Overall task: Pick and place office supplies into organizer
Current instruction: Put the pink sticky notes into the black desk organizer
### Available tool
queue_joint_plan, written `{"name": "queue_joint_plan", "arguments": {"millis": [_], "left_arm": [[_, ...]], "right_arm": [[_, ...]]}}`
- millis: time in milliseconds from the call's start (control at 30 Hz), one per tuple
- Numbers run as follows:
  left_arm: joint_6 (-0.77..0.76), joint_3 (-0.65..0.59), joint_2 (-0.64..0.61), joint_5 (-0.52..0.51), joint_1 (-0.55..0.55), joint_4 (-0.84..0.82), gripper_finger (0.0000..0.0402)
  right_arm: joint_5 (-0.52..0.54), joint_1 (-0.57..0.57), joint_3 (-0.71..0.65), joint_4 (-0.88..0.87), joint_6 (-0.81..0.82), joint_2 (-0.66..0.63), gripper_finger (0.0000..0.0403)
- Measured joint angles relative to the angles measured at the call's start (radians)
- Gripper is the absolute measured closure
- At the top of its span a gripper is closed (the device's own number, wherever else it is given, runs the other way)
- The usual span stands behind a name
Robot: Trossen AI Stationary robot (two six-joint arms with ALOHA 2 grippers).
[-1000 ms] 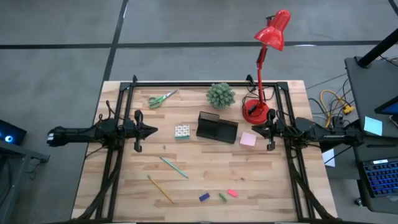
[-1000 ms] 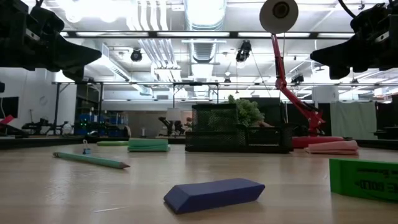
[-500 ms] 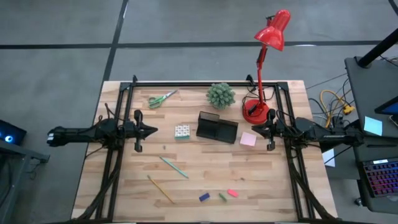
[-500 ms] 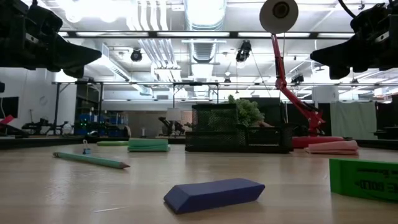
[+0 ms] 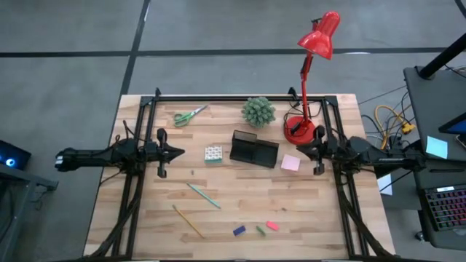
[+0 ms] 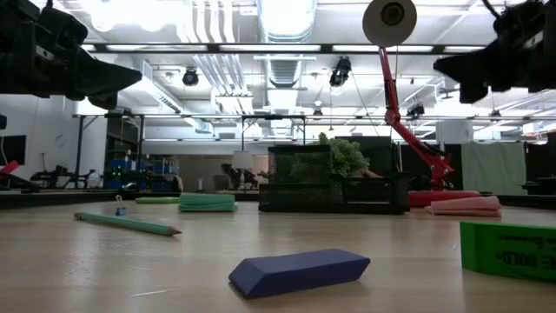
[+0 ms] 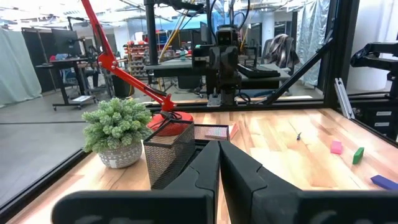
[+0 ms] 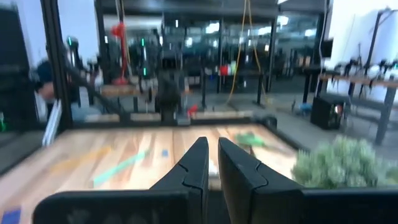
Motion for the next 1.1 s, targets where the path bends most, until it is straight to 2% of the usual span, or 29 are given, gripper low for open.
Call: {"name": "queue_joint_plan", "arguments": {"millis": [167, 833, 1100], "left_arm": [[0.000, 0.000, 0.000, 0.000, 0.000, 0.013, 0.0402], [0.003, 0.000, -0.001, 0.000, 0.000, 0.092, 0.0402], [0.006, 0.000, -0.001, 0.000, 0.000, 0.163, 0.0402]], "right_arm": [[0.000, 0.000, 0.000, 0.088, 0.007, 0.000, 0.0374], [0.000, 0.000, 0.000, 0.101, 0.011, 0.000, 0.0374], [0.000, 0.000, 0.000, 0.217, -0.118, 0.000, 0.0374]]}}
